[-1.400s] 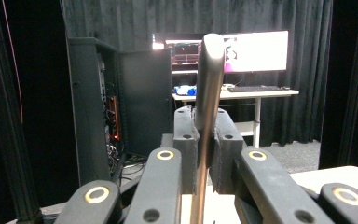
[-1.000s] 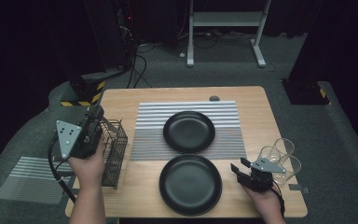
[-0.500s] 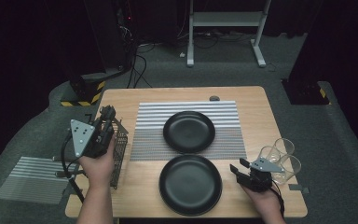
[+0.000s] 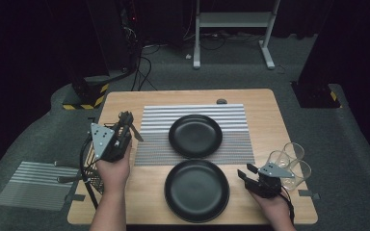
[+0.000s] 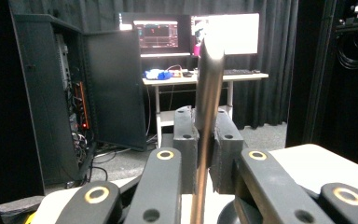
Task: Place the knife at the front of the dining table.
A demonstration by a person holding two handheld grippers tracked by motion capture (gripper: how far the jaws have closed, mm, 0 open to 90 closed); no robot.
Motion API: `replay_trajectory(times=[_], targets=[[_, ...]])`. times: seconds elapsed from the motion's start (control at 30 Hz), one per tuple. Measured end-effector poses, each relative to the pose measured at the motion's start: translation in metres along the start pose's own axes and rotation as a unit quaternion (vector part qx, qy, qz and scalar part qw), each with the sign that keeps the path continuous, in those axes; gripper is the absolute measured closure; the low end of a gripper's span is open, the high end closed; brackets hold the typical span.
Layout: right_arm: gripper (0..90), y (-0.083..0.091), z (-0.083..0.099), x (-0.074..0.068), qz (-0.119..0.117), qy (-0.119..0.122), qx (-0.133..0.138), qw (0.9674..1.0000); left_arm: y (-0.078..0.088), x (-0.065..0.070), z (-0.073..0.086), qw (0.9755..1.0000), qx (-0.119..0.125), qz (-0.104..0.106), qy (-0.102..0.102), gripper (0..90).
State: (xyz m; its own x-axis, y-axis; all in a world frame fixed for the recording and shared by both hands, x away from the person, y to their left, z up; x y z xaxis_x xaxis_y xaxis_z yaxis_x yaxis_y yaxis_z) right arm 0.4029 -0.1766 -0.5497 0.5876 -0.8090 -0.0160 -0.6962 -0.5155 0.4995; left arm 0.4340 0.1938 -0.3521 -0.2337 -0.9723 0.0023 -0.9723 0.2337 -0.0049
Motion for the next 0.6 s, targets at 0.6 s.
replay_trajectory(times=[0.6], targets=[[52.4, 0.002, 0.000, -0.001, -0.002, 0.005, 0.004, 1.0000, -0.018, 0.019, 0.034, 0.9990, -0.038, 0.017, 0.017, 82.7]])
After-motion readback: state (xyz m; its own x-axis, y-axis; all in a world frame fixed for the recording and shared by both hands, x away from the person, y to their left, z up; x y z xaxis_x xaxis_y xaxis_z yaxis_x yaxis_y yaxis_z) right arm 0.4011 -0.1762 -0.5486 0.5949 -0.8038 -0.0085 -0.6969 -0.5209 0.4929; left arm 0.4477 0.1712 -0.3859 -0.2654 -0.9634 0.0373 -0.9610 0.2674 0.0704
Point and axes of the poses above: each handheld gripper's, and its own axes: y roughly backward along the jaws, z roughly out of its underside, x roughly to its right, the point moved 10 cm from there along -y, roughly forward along the jaws, and after that the axes turned 3 degrees about y, right-handed, at the moved point
